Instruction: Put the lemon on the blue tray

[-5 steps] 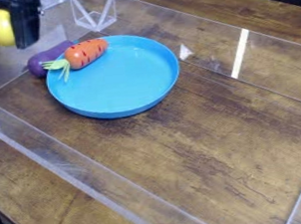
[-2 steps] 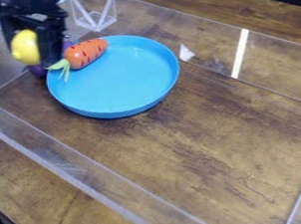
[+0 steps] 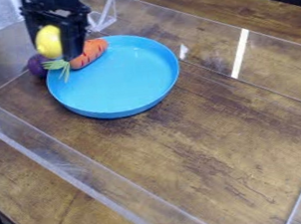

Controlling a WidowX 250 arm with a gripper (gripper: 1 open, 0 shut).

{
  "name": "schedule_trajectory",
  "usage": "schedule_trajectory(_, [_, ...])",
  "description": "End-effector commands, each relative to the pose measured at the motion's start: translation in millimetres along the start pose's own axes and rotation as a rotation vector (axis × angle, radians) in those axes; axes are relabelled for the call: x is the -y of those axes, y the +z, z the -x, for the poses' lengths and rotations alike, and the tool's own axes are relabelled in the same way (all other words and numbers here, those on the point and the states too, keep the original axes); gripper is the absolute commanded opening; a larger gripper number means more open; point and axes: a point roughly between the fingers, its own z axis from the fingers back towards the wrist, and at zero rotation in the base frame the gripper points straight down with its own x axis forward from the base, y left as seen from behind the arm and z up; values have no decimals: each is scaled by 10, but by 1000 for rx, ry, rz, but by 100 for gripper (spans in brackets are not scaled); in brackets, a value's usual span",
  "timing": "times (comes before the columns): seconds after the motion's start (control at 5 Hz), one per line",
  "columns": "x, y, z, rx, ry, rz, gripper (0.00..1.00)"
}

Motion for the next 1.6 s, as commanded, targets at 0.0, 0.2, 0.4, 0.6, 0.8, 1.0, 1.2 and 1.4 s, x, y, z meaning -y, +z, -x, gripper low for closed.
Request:
schedule_trajectory(0.0, [-108, 229, -146, 62, 66, -5, 0])
schedule_trajectory(0.2, [-217, 251, -202, 56, 140, 5, 0])
schedule_trajectory(0.4, [-190, 215, -256, 48, 148, 12, 0])
schedule_trajectory(0.6, [-149, 177, -310, 40, 151, 19, 0])
schedule_trajectory(0.8, [-170, 78, -352, 32, 137, 25, 0])
schedule_trajectory(1.0, [-189, -11, -379, 29, 124, 28, 0])
schedule_trajectory(1.2, [-219, -69, -403, 30, 116, 34, 0])
schedule_trajectory(1.4, [-268, -153, -360, 21, 102, 30, 100])
